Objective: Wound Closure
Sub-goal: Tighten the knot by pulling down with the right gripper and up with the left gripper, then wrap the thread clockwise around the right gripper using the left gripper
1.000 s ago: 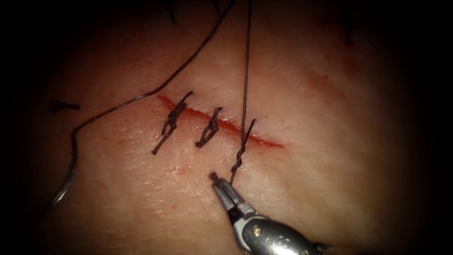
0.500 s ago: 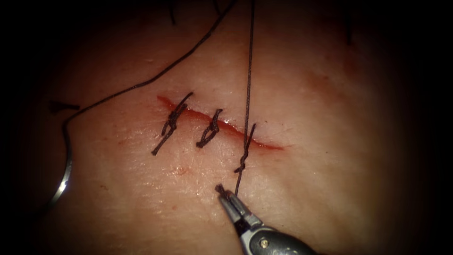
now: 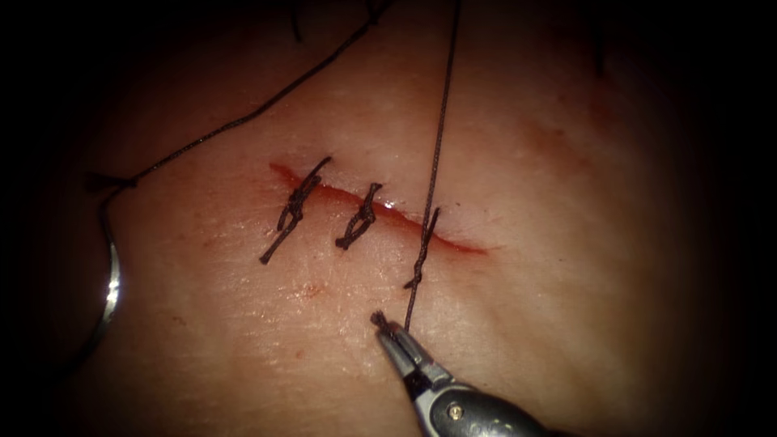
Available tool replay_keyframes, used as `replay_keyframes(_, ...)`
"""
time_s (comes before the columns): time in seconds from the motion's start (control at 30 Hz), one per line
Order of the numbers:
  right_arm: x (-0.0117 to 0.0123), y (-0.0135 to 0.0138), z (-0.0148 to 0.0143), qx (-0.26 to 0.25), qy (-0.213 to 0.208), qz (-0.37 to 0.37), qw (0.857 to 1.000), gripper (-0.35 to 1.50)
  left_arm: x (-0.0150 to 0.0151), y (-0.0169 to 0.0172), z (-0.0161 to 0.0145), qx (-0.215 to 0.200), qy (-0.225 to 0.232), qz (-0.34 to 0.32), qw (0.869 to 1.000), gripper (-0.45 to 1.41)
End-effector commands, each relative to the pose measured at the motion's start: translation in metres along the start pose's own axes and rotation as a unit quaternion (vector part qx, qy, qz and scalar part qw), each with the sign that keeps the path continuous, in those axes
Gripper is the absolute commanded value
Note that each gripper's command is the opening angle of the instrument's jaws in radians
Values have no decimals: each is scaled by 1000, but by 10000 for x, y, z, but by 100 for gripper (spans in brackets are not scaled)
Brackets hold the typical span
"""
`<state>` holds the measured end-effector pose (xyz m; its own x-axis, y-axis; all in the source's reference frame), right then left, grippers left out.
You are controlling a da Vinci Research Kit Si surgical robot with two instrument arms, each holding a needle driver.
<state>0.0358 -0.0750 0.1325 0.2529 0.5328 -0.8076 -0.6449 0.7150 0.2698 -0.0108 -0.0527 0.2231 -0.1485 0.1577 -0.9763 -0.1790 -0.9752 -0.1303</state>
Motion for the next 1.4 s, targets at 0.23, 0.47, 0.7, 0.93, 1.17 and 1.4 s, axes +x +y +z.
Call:
replay_keyframes(0.23, -13, -25, 7, 25, -9, -7, 1000, -35, -18, -3, 17, -3, -14, 15, 1000, -45)
replay_keyframes(0.47, -16, -28, 11, 37, -18, -10, 999, -35, -31, -2, 24, -4, -18, 22, 1000, -45)
replay_keyframes(0.7, -16, -13, 11, 60, -27, -15, 998, -35, -42, -3, 39, -4, -28, 24, 999, -45)
replay_keyframes(0.93, -2, 2, 6, 73, -30, -6, 997, -35, -56, 2, 60, -4, -52, 34, 998, -45)
replay_keyframes(1.17, -1, 4, 9, 91, -34, 3, 995, -35, -77, 12, 78, -8, -79, 49, 996, -45)
replay_keyframes(1.4, 11, 17, 4, 91, -33, 9, 995, -35, -81, 15, 93, -2, -90, 53, 995, -45)
